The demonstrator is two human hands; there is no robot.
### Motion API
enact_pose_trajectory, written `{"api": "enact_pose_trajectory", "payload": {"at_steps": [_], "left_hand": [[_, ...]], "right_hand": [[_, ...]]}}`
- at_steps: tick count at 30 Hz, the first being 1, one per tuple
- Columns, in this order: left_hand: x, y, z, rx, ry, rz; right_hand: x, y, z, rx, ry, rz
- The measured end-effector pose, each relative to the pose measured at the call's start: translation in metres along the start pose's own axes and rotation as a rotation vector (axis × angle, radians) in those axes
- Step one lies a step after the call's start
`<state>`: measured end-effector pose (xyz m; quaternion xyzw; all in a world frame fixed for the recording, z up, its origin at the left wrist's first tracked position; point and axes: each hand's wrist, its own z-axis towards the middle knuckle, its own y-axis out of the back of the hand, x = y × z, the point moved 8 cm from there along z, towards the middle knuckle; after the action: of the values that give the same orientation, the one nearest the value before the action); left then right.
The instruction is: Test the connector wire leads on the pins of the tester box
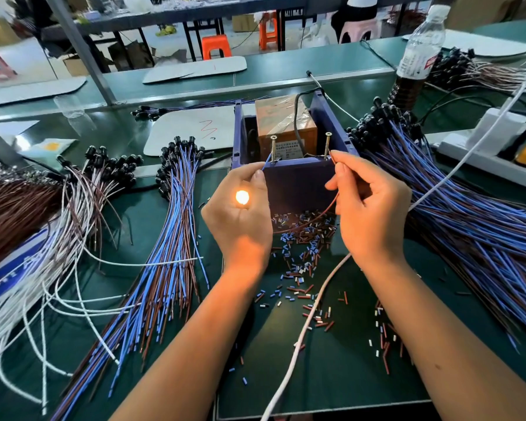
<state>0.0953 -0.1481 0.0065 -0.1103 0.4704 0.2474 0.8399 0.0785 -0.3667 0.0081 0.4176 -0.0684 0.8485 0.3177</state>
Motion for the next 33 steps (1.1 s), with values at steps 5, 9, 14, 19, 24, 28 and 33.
{"api": "enact_pose_trajectory", "payload": {"at_steps": [5,9,14,19,24,28,33], "left_hand": [[0.0,-0.001,0.0,0.018,0.019,-0.009],[0.001,0.0,0.0,0.014,0.003,0.0],[-0.004,0.003,-0.002,-0.031,-0.083,-0.11],[-0.016,-0.003,-0.006,-0.002,-0.159,-0.091],[-0.046,-0.038,-0.009,0.139,-0.091,-0.134],[-0.074,-0.107,-0.03,0.452,0.111,-0.178],[-0.108,-0.217,-0.112,0.977,0.691,-0.459]], "right_hand": [[0.001,0.0,0.0,0.012,0.003,0.002],[0.001,0.001,0.0,0.0,0.02,-0.006],[-0.005,0.01,0.0,-0.093,-0.015,0.052],[-0.001,0.019,-0.003,-0.149,-0.036,0.069],[-0.001,0.058,-0.002,-0.253,-0.063,0.034],[-0.003,0.115,0.003,-0.374,-0.075,-0.024],[0.015,0.201,0.015,-0.566,0.004,-0.257]]}}
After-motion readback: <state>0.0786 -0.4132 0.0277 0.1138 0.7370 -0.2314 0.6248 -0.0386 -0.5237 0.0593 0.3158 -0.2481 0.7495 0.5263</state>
